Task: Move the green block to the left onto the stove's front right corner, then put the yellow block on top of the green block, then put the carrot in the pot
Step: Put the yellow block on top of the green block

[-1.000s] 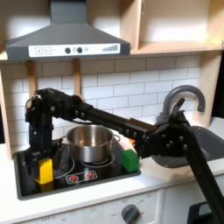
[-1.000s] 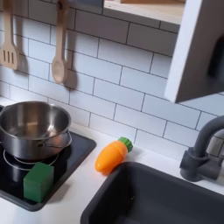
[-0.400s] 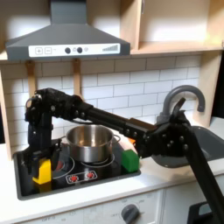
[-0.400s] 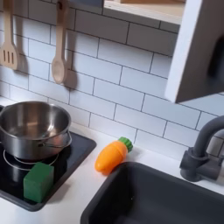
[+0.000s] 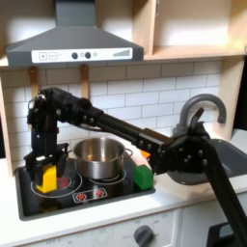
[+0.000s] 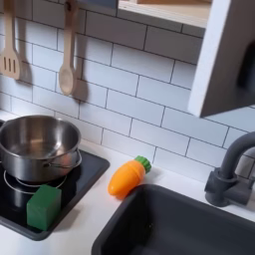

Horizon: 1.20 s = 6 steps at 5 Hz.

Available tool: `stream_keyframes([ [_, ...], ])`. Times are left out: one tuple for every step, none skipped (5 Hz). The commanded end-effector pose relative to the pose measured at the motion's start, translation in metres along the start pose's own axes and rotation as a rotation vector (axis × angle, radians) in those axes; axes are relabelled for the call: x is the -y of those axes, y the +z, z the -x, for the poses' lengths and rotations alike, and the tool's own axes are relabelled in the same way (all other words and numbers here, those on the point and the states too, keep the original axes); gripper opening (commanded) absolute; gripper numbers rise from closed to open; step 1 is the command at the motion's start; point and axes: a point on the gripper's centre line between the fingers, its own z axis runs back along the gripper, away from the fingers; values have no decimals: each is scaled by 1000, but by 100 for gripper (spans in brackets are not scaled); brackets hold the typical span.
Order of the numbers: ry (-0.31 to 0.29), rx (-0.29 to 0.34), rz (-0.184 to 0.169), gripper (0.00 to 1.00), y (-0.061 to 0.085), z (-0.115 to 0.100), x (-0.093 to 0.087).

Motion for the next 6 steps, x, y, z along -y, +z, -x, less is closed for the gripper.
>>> stream_keyframes([
  [-33, 43, 33, 0, 17, -4, -4],
  [-69, 43, 50, 0, 22, 8, -1],
  [-108, -10, 76, 0, 5, 23, 5],
  [-146, 19, 85, 0, 21, 41, 10],
  [-169, 30, 97, 0, 28, 53, 15],
  [-179, 29, 109, 0, 28, 61, 19],
])
